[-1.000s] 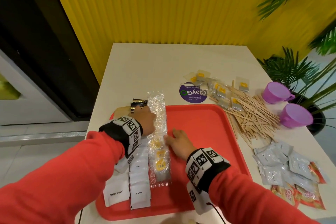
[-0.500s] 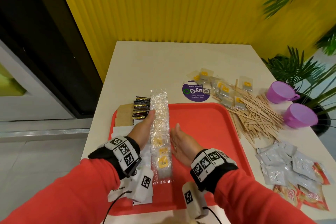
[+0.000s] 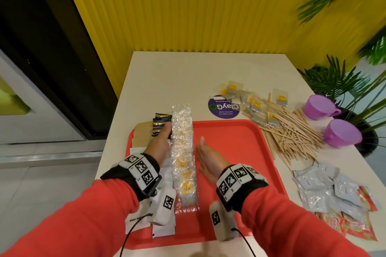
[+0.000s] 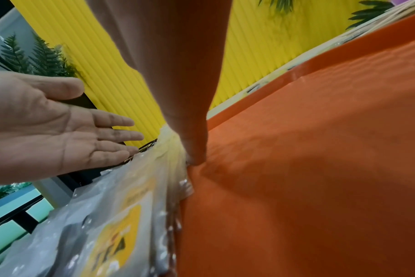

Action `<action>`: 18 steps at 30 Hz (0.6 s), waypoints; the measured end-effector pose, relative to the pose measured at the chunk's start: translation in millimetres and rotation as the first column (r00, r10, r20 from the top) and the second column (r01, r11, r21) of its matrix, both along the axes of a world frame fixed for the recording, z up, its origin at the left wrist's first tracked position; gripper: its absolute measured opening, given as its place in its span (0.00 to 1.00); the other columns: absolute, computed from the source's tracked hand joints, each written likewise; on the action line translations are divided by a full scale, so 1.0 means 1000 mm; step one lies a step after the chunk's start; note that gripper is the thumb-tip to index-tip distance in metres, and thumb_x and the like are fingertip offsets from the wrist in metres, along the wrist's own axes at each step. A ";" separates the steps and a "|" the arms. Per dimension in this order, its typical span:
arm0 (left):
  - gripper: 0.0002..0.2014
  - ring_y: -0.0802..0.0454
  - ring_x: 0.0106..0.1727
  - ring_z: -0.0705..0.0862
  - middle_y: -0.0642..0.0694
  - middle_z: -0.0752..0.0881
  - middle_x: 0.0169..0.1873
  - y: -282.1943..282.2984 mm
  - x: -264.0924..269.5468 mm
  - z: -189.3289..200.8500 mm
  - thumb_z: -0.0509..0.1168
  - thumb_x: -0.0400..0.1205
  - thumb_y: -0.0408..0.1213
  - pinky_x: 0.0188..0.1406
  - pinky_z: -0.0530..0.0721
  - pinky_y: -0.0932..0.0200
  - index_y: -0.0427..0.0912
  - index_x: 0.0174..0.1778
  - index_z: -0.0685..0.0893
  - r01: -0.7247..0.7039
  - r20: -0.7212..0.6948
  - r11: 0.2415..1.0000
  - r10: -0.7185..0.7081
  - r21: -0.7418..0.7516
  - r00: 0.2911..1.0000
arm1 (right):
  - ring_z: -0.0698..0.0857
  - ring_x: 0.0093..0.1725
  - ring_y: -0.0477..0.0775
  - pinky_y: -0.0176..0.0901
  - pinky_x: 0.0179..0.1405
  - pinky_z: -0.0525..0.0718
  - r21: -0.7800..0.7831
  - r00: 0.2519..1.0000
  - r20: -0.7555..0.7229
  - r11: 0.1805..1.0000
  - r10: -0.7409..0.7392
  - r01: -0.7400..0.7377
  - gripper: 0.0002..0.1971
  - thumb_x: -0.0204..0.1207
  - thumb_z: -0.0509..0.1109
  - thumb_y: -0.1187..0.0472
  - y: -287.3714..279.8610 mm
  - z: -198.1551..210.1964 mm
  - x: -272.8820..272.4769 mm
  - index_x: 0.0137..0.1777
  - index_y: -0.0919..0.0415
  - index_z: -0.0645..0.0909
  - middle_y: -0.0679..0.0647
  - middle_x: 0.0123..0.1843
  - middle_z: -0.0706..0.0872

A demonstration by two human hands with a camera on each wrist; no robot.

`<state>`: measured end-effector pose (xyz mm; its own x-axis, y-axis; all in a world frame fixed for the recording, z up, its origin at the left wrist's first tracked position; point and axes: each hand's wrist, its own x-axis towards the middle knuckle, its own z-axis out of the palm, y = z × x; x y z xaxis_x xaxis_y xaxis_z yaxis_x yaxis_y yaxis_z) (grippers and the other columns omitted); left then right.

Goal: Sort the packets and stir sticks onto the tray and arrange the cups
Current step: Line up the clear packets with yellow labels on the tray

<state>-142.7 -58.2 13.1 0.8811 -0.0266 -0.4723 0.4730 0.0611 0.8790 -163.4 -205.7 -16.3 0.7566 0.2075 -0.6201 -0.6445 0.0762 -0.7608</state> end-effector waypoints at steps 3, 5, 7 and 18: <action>0.29 0.50 0.80 0.62 0.47 0.66 0.78 0.002 0.005 0.000 0.45 0.86 0.57 0.78 0.56 0.53 0.45 0.80 0.63 -0.029 0.009 1.000 0.029 -0.008 1.000 | 0.57 0.82 0.54 0.52 0.79 0.56 -0.039 0.999 0.015 0.999 0.032 -0.032 0.39 0.78 0.45 0.32 0.001 0.003 0.009 0.82 0.57 0.53 0.53 0.83 0.57; 0.27 0.49 0.80 0.61 0.47 0.66 0.78 0.001 0.006 0.002 0.44 0.87 0.54 0.78 0.56 0.53 0.46 0.79 0.63 -0.026 0.041 1.000 0.026 -0.009 0.999 | 0.56 0.82 0.53 0.52 0.79 0.55 -0.055 1.000 0.005 0.998 0.029 -0.029 0.39 0.78 0.45 0.31 0.004 0.004 0.012 0.83 0.56 0.51 0.51 0.84 0.56; 0.25 0.47 0.80 0.61 0.47 0.66 0.78 -0.002 0.008 0.002 0.42 0.87 0.53 0.78 0.56 0.52 0.49 0.79 0.64 -0.023 0.067 1.000 0.024 -0.005 0.997 | 0.57 0.82 0.55 0.54 0.80 0.55 -0.057 1.000 0.008 0.998 0.006 -0.005 0.40 0.78 0.46 0.31 0.006 0.002 0.015 0.82 0.57 0.52 0.53 0.83 0.57; 0.25 0.48 0.77 0.66 0.46 0.69 0.77 -0.003 0.020 -0.001 0.42 0.87 0.53 0.77 0.57 0.48 0.49 0.78 0.65 -0.019 0.070 0.999 0.023 -0.049 0.997 | 0.64 0.80 0.52 0.55 0.81 0.58 -0.042 0.994 0.032 0.994 -0.100 0.101 0.55 0.59 0.58 0.19 0.012 0.002 0.023 0.80 0.56 0.62 0.52 0.80 0.66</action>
